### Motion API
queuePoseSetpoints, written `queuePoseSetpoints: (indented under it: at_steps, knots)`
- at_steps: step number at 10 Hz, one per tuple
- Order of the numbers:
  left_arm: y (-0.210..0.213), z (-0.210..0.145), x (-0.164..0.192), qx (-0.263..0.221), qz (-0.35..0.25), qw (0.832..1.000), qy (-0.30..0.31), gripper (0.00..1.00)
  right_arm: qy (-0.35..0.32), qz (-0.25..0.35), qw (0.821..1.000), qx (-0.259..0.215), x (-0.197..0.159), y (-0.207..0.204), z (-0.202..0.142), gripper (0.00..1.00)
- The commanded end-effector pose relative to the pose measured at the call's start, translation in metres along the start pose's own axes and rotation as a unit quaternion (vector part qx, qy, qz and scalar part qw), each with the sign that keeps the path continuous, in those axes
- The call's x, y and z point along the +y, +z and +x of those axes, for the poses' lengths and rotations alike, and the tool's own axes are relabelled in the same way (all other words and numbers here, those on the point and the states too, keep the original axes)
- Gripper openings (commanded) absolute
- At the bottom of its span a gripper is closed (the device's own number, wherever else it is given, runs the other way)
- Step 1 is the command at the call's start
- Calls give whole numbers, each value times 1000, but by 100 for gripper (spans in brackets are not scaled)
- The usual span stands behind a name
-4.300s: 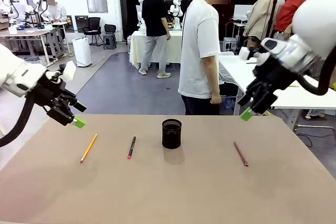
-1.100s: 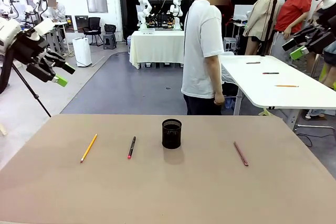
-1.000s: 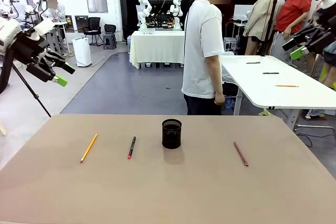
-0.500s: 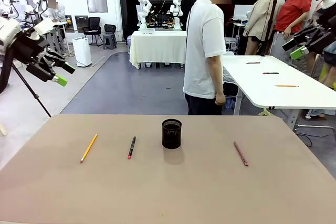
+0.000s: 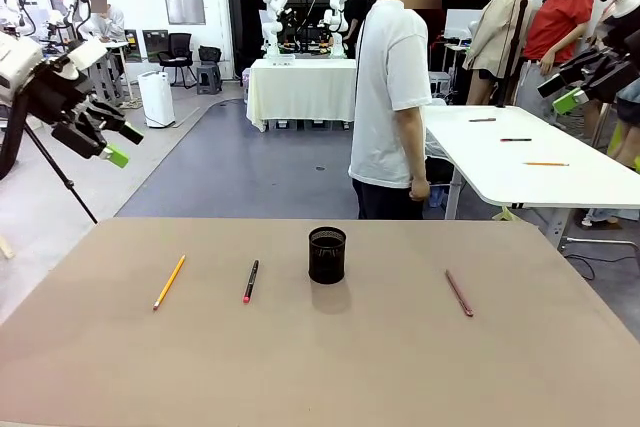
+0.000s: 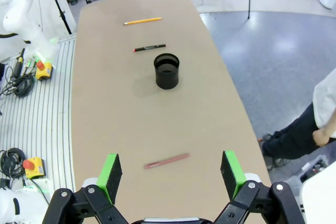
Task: Place the pens into the pen holder.
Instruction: Pick up a writing instrument from the table and place it into the Pen holder.
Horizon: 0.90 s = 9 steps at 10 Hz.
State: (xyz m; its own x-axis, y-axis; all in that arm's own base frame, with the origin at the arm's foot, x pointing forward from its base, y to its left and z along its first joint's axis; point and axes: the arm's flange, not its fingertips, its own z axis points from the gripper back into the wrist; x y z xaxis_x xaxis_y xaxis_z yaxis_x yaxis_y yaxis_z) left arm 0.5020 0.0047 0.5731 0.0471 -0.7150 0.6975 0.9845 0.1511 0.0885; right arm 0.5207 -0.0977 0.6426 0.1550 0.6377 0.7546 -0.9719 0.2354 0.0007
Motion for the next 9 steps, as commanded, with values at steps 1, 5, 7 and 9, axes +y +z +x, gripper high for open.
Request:
queuePoseSetpoints:
  at_steps: [1,5,7,9]
  knots:
    - [-27,5,3,76,49,989,117,100,2,1,1000,-2,2,0,1,100]
    - [-95,11,-7,175,97,952,231,100,2,1,1000,-2,2,0,1,100]
    - [-99,9,-5,157,27,963,215,100,2,1,1000,-2,2,0,1,100]
    - [-104,10,-7,159,84,958,223,100,2,1,1000,-2,2,0,1,100]
